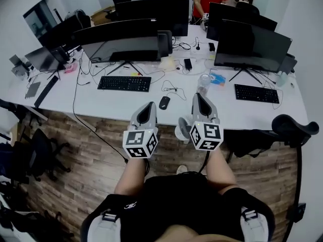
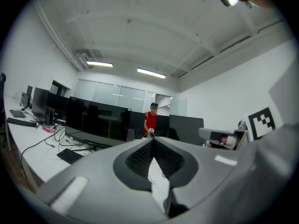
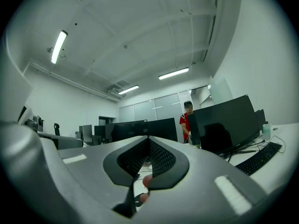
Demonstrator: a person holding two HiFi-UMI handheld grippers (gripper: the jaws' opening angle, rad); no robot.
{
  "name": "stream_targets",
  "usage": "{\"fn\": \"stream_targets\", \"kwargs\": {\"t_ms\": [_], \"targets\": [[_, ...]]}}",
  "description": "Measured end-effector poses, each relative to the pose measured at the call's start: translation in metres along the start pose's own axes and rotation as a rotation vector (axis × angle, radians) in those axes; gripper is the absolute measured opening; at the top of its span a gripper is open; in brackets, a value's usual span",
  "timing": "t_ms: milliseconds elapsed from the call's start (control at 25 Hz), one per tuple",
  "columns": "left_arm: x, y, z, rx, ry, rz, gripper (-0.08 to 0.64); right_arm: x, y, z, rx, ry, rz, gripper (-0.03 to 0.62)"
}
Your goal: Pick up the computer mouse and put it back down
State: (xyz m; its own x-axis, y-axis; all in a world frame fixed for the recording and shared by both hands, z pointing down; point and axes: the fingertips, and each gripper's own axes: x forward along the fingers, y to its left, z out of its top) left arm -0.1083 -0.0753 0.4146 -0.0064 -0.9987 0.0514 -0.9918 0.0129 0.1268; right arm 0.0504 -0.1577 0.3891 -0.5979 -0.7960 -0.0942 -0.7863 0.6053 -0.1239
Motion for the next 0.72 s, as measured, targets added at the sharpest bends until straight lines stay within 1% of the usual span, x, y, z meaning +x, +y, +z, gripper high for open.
{"fn": "stream_targets", "kwargs": {"t_ms": [160, 320, 520, 720], "targets": [[0.027, 0.008, -0.005, 0.005, 0.011, 0.026, 0.054, 0.027, -0.013, -0.005, 0.005, 0.008, 0.009, 0.0], [0.047, 0.023, -0.017, 0.003, 0.039, 0.044, 0.054, 0.048, -0.016, -0.015, 0.007, 0.027, 0.015, 0.0], [0.075, 0.043, -0.024, 0.008, 0.072, 0.028, 0.054, 0.071, -0.021, -0.023, 0.009, 0.042, -0.017, 0.0], [0.103, 0.064, -0.027, 0.029, 0.094, 0.003, 0.054, 0.09, -0.023, -0.028, 0.01, 0.046, -0.068, 0.0]]}}
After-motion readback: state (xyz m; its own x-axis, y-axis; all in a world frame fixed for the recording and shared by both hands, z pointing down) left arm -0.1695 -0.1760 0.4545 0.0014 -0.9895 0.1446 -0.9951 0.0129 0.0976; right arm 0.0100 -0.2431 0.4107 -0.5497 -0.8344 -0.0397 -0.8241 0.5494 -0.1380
